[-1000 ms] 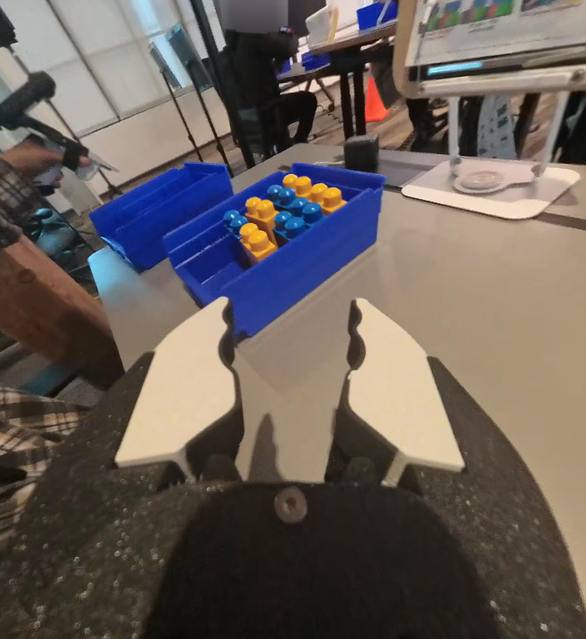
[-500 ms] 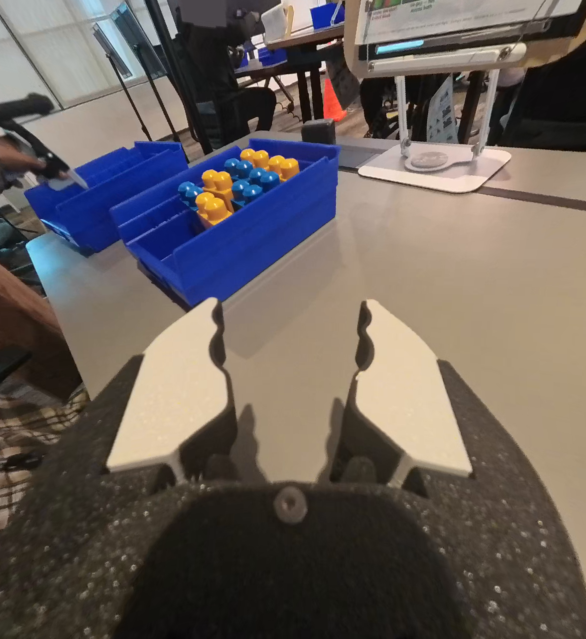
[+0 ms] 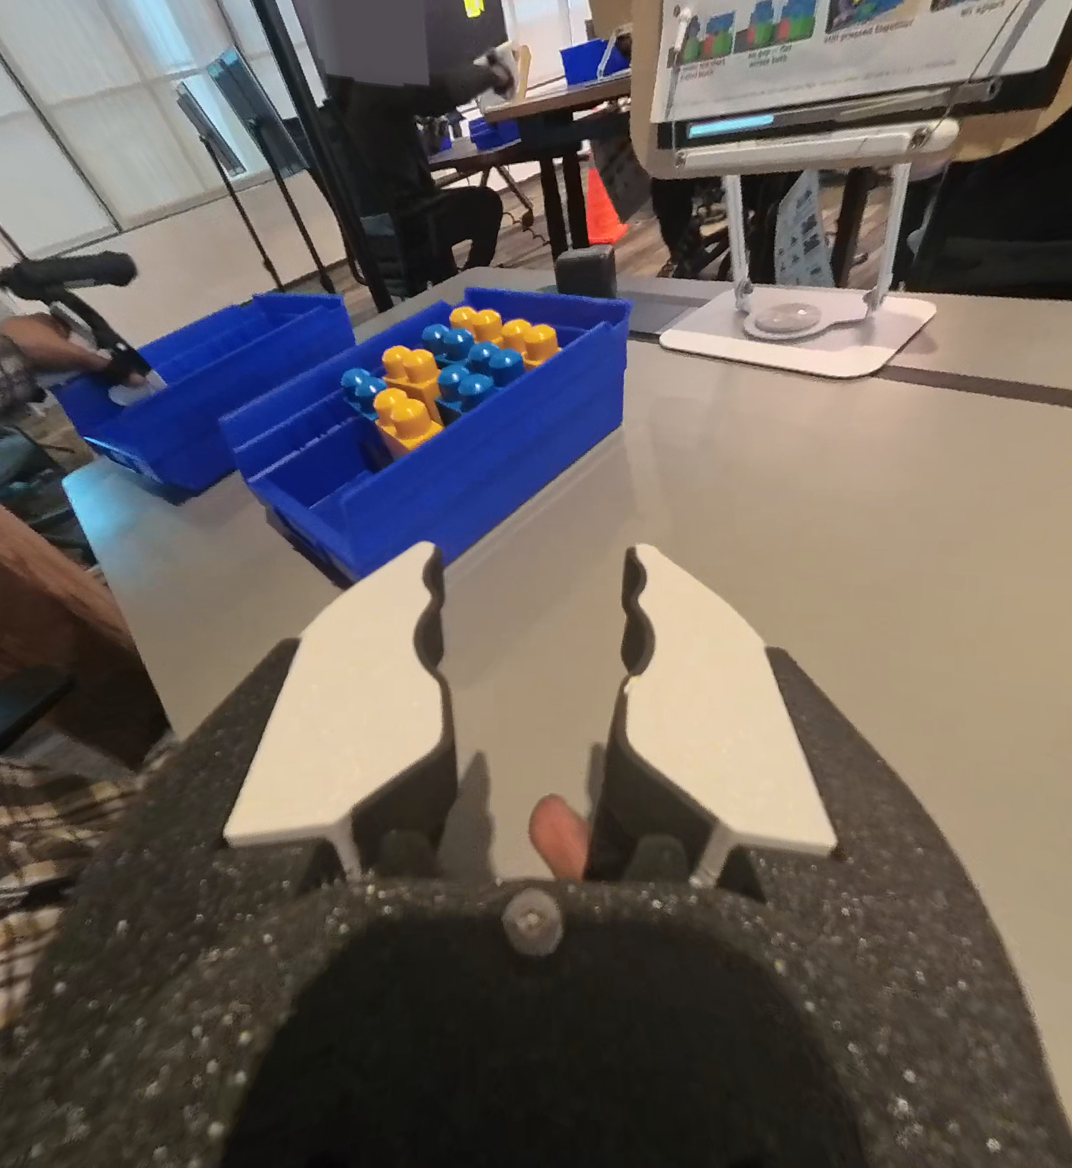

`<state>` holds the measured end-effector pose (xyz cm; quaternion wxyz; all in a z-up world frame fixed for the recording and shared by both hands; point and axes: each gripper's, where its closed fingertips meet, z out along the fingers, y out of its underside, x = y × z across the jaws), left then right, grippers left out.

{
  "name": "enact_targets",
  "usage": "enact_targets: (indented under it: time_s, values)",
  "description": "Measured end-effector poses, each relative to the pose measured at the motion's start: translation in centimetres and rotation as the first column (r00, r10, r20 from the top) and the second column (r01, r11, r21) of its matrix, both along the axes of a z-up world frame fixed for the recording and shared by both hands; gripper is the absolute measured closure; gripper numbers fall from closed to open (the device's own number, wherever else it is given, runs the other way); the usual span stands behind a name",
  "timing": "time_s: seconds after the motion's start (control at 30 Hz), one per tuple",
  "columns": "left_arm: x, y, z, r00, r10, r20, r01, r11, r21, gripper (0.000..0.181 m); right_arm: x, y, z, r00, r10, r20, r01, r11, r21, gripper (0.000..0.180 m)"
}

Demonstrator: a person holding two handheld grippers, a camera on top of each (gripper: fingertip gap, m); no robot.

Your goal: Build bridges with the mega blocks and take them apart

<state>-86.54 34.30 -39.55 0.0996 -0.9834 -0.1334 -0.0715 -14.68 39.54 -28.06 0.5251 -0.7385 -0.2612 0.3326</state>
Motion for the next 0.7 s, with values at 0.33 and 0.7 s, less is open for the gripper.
enact_targets:
  time_s: [0.33, 0.7]
  values:
    - [1.7, 1.2, 8.6, 1.000, -0.009, -0.006, 0.010, 0.994, 0.111, 0.176, -3.9, 0.7, 3.7, 0.995, 0.101, 0.017, -0.099, 0.990, -0.104, 0.130]
    - [13.7, 10.9, 20.2, 0.976, -0.150, -0.160, 0.185, 0.954, 0.237, 0.176, -14.3, 8.4, 11.8, 0.991, 0.132, -0.018, -0.132, 0.958, -0.253, 0.116]
